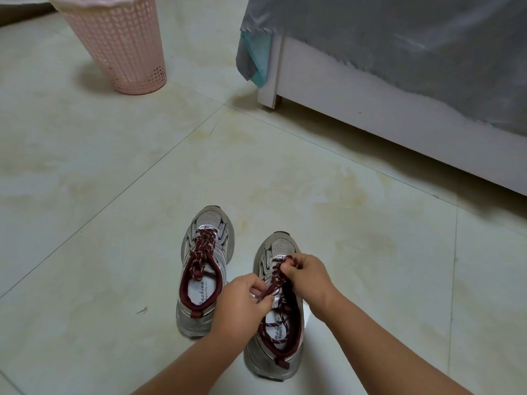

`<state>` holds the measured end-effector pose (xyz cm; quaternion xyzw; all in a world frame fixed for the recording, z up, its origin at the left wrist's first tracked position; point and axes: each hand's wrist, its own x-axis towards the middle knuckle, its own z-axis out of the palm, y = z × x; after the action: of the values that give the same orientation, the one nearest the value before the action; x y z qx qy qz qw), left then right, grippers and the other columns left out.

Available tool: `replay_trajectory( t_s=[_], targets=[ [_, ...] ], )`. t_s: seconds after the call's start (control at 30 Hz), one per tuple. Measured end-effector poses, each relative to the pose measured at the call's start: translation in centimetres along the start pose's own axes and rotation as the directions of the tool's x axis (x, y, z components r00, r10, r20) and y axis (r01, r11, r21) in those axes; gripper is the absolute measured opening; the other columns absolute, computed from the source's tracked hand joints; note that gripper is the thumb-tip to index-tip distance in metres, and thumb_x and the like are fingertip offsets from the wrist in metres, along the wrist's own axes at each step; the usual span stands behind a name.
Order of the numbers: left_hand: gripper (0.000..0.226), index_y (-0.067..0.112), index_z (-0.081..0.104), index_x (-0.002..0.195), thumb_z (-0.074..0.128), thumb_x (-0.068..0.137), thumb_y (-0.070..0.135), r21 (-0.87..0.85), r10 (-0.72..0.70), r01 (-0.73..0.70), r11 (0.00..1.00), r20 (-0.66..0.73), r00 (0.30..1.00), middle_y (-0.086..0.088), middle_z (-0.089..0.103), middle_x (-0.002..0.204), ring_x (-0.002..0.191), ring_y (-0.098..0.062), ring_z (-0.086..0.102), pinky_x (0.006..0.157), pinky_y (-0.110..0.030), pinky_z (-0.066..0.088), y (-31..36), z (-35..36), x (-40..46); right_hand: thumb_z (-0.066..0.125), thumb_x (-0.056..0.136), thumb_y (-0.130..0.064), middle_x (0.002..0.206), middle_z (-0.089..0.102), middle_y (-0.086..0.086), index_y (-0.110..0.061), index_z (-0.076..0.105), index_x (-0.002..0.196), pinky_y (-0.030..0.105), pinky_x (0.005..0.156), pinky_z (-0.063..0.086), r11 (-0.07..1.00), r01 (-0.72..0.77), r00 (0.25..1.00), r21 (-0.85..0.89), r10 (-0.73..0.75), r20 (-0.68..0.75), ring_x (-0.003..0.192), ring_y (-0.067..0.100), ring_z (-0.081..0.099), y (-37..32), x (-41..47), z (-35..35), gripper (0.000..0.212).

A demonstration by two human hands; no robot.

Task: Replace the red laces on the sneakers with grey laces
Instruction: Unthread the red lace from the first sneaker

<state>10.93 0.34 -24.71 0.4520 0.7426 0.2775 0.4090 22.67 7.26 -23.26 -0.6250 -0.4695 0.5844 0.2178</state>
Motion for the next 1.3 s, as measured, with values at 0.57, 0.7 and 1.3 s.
replay_trajectory(
  t_s=[0.57, 0.7, 1.3],
  targets=[
    [0.009, 0.028, 0.067, 0.087, 0.068, 0.078, 0.027, 0.114, 0.027, -0.027, 0.993, -0.003, 1.0, 0.012, 0.066, 0.078, 0.064, -0.002, 0.057, 0.066, -0.022, 0.046, 1.5, 0.1, 0.8, 0.065, 0.082, -0.006, 0.061, 0.053, -0.001, -0.013, 0.05, 0.06, 0.028, 0.069, 0.043, 0.948, 0.078, 0.996, -0.31, -0.087, -0.018, 0.062, 0.014, 0.049, -1.1, 0.7, -0.8, 0.027],
    [0.006, 0.026, 0.069, 0.084, 0.065, 0.08, 0.024, 0.125, 0.037, -0.036, 0.992, -0.008, 0.999, 0.013, 0.065, 0.072, 0.062, -0.001, 0.06, 0.062, -0.017, 0.046, 1.2, 0.2, 1.0, 0.06, 0.086, -0.005, 0.063, 0.053, 0.005, -0.013, 0.05, 0.059, 0.035, 0.07, 0.046, 1.0, 0.025, 0.981, -0.001, -0.025, -0.194, 0.065, 0.019, 0.05, -0.7, 1.4, -1.3, 0.03],
    [0.017, 0.03, 0.07, 0.093, 0.072, 0.076, 0.03, 0.044, -0.007, 0.008, 0.999, -0.016, 1.0, 0.008, 0.067, 0.073, 0.071, -0.008, 0.064, 0.071, -0.025, 0.051, 1.5, 0.7, 0.8, 0.069, 0.08, -0.017, 0.106, 0.053, -0.005, -0.012, 0.072, 0.087, 0.033, 0.099, 0.037, 0.833, 0.221, 0.974, -0.508, -0.21, 0.079, 0.116, 0.018, 0.044, -0.3, 1.0, -1.6, 0.009]
  ],
)
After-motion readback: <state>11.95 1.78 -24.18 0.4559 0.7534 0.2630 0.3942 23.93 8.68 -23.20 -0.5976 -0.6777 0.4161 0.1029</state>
